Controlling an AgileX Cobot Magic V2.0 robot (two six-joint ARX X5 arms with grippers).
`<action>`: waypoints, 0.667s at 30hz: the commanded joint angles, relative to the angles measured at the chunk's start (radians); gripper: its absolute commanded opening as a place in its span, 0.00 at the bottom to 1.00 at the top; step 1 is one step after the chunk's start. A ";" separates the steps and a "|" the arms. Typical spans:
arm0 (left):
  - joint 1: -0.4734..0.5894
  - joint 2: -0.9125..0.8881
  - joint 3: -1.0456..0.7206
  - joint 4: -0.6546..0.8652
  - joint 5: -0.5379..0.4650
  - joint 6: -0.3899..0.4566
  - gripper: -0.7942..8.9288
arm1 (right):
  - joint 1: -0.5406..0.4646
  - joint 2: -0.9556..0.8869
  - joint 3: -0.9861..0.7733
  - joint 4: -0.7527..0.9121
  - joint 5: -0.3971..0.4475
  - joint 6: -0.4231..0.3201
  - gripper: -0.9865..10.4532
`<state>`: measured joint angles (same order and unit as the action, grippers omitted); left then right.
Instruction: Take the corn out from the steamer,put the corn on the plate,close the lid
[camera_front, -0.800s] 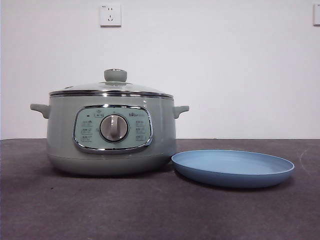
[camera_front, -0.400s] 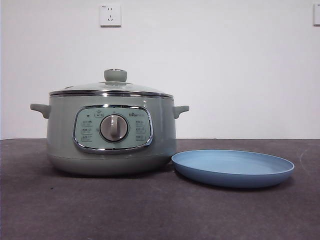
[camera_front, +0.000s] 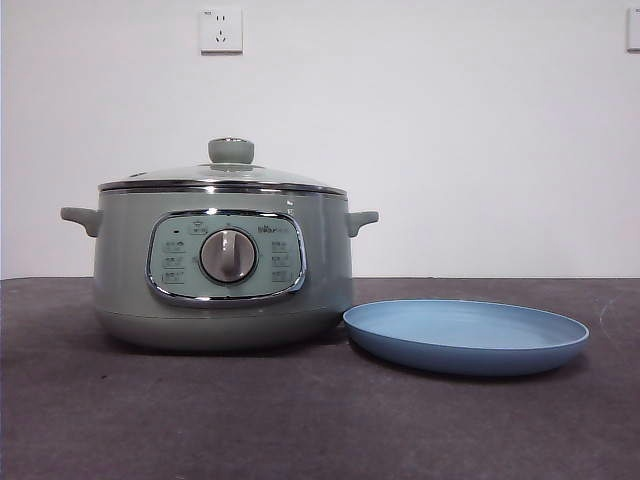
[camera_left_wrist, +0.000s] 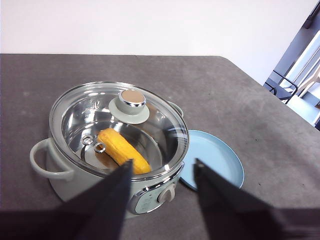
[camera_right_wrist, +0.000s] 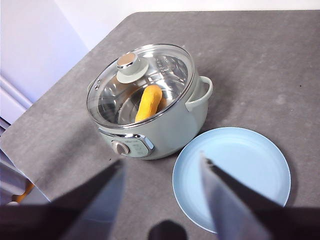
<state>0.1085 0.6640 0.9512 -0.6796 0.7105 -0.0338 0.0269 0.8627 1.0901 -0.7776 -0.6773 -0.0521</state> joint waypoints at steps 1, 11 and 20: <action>0.000 -0.002 0.002 0.005 0.005 0.011 0.76 | 0.002 0.000 0.003 0.006 0.002 0.003 0.72; -0.076 0.075 0.006 0.119 -0.003 0.013 0.76 | 0.002 0.000 0.003 0.006 0.002 0.003 0.72; -0.201 0.285 0.040 0.348 -0.154 0.038 0.76 | 0.002 0.000 0.003 0.005 0.002 0.010 0.72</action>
<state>-0.0818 0.9337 0.9871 -0.3565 0.5682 -0.0151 0.0269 0.8627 1.0901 -0.7776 -0.6765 -0.0486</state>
